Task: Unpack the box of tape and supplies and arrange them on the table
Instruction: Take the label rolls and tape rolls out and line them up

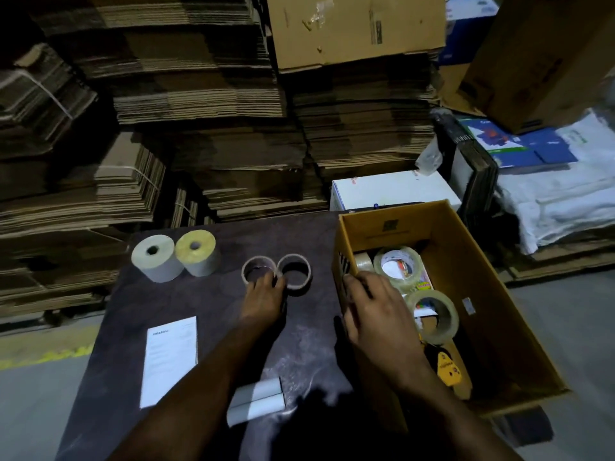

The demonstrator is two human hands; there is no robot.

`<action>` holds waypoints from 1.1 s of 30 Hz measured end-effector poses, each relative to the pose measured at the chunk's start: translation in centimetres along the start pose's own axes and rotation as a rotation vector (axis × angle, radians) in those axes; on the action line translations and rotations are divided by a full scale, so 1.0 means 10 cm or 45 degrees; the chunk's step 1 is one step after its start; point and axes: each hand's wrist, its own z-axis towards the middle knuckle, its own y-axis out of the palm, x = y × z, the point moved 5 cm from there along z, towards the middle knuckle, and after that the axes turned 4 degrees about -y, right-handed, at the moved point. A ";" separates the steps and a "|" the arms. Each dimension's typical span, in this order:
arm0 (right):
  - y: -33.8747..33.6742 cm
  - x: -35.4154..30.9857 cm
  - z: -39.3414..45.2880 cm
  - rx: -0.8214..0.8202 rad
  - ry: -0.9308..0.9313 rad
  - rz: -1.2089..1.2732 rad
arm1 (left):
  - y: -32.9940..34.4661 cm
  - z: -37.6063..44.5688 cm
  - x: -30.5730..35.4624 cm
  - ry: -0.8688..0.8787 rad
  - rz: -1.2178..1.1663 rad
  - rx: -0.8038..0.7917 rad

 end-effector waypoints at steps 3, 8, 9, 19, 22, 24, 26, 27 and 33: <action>-0.01 0.02 0.00 0.025 0.014 0.021 | 0.01 -0.40 -0.04 0.059 -0.037 0.068; 0.02 0.04 0.01 0.052 -0.001 0.034 | 0.10 -0.88 -0.10 0.050 -0.094 0.008; 0.02 0.03 0.02 0.049 -0.006 0.036 | 0.10 -0.96 -0.11 0.028 -0.123 -0.010; 0.00 0.05 0.00 0.055 -0.007 0.053 | -0.33 -1.67 0.14 -0.072 -0.241 0.047; 0.01 0.06 0.00 0.060 -0.013 0.069 | -0.36 -1.92 0.21 -0.128 -0.260 0.029; 0.01 0.06 0.00 0.056 -0.020 0.066 | -0.26 -2.04 0.23 -0.145 -0.259 0.000; 0.01 0.06 -0.01 0.053 -0.020 0.055 | -0.10 -2.13 0.24 -0.153 -0.236 -0.040; 0.01 0.07 -0.01 0.054 -0.017 0.052 | -0.02 -2.16 0.22 -0.156 -0.227 -0.060; 0.02 0.07 -0.02 0.058 -0.019 0.077 | 0.07 -2.20 0.21 -0.156 -0.205 -0.005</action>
